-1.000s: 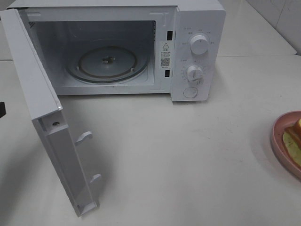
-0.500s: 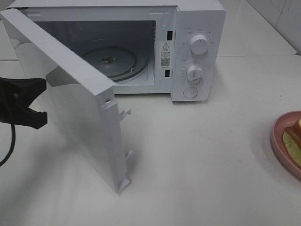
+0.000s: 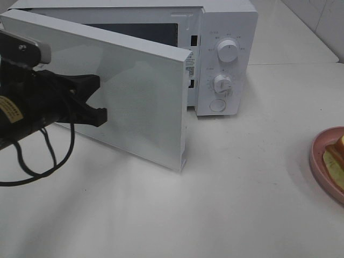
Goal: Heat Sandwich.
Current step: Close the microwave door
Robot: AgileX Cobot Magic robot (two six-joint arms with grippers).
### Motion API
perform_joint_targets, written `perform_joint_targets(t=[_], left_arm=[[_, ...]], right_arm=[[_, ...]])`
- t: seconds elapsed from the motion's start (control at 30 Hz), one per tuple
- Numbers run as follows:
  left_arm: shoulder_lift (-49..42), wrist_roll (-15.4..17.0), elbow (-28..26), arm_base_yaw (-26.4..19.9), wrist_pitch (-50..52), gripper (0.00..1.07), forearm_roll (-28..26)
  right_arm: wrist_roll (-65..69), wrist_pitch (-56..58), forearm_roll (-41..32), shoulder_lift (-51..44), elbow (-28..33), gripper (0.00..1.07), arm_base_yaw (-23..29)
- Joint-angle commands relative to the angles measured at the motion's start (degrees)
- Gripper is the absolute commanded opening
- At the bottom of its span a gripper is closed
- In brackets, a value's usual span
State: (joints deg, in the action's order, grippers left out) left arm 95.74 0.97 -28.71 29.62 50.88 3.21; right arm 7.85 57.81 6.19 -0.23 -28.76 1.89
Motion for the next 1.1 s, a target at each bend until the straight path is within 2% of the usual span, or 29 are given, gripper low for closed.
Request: perform_joint_targets(t=[0.03,0.2,0.33,0.43,0.5,0.53,0.67,0.83,1.0,1.1], left_arm=[[3.0,-3.6,-4.1,4.6,0.8,0.00,-7.5],[5.2,-5.5,-6.6,7.2,0.8,0.00,-12.0],[9.2,-9.5,-12.7,10.8,-1.3,0.00,-19.0],[10.4,-10.9,-15.0,11.7,-2.0,0.00,-20.6],[12.2,-12.4,-18.7,12.5,-3.6,0.00,-23.2],[12.2,-12.4,-18.7,12.5,-3.6,0.00,-23.2],[15.1,-13.6,-24.8,12.7,-7.0,0.00,-25.5],[17.2,-14.7,-28.3,12.7,-8.0,0.00,-26.6],[19.2,-17.0,-32.2,12.7,-10.1,0.00,-28.8],[20.9,-18.7,-35.4,12.7,-10.7,0.00,-32.0]], right_arm=[[-0.6,-0.7,0.0,-1.5,0.1,0.75,-0.2],[-0.6,-0.7,0.0,-1.5,0.1,0.75,-0.2],[-0.6,-0.7,0.0,-1.5,0.1,0.75,-0.2],[-0.6,-0.7,0.0,-1.5,0.1,0.75,-0.2],[-0.6,-0.7,0.0,-1.5,0.1,0.75,-0.2],[-0.6,-0.7,0.0,-1.5,0.1,0.75,-0.2],[-0.6,-0.7,0.0,-1.5,0.1,0.75,-0.2],[-0.6,-0.7,0.0,-1.5,0.1,0.75,-0.2],[-0.6,-0.7,0.0,-1.5,0.1,0.75,-0.2],[-0.6,-0.7,0.0,-1.5,0.1,0.75,-0.2]])
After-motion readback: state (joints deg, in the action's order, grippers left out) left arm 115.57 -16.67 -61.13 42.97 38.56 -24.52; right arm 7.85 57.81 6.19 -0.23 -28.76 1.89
